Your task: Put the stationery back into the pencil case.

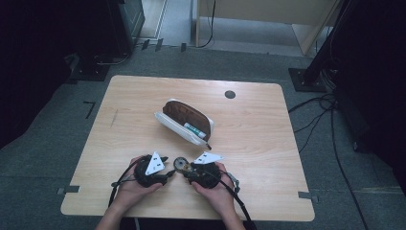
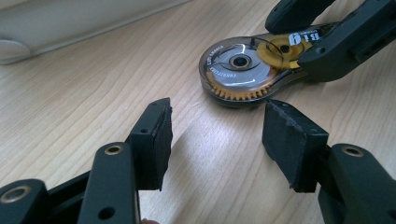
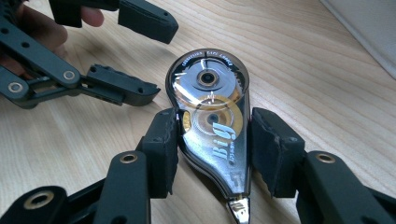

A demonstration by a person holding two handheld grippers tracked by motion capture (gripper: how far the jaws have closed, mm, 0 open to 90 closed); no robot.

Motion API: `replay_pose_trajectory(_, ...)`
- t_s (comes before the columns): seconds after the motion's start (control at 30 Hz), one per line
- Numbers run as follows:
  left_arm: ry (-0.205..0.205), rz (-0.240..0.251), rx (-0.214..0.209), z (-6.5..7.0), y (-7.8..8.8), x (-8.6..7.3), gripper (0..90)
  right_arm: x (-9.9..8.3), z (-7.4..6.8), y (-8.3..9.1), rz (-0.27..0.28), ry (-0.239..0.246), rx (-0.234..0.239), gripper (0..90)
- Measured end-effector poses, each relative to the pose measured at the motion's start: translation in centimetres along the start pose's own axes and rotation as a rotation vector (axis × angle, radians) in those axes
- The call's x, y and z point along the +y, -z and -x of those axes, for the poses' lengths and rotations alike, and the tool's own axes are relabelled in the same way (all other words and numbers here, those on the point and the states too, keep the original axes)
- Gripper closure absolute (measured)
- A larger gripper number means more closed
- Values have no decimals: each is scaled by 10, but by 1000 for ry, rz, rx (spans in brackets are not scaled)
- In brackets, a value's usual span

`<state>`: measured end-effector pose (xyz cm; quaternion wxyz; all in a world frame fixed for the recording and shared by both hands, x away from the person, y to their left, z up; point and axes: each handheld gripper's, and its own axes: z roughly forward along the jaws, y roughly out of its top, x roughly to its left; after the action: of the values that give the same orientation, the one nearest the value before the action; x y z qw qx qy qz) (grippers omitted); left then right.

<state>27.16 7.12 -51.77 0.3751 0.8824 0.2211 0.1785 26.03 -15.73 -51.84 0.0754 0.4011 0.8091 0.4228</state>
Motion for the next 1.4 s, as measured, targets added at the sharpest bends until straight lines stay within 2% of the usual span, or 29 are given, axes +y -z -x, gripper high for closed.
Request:
replay_pose_trajectory(0.27,-40,10,-5,3,-1,1,434,2,3,4,17,-48,38,524)
replay_pose_trajectory(0.67,-98,23,-23,9,-2,3,450,10,-4,3,28,-54,88,525)
replay_pose_trajectory(0.9,-129,35,8,14,-3,3,492,14,-6,5,42,-56,113,526)
replay_pose_trajectory(1.07,-162,40,30,16,-3,3,557,16,-6,8,75,-50,142,527)
replay_pose_trajectory(1.13,-175,42,46,17,-3,2,609,17,-5,10,88,-46,153,527)
replay_pose_trajectory(1.17,-170,44,43,16,-3,2,667,18,-5,11,97,-36,160,528)
replay_pose_trajectory(1.2,-165,34,33,16,-4,2,739,19,-5,12,103,-29,166,567)
replay_pose_trajectory(1.3,-160,38,5,15,-3,2,744,21,-7,13,103,14,166,559)
replay_pose_trajectory(1.4,-139,39,-35,13,-2,2,745,22,-7,13,109,24,172,554)
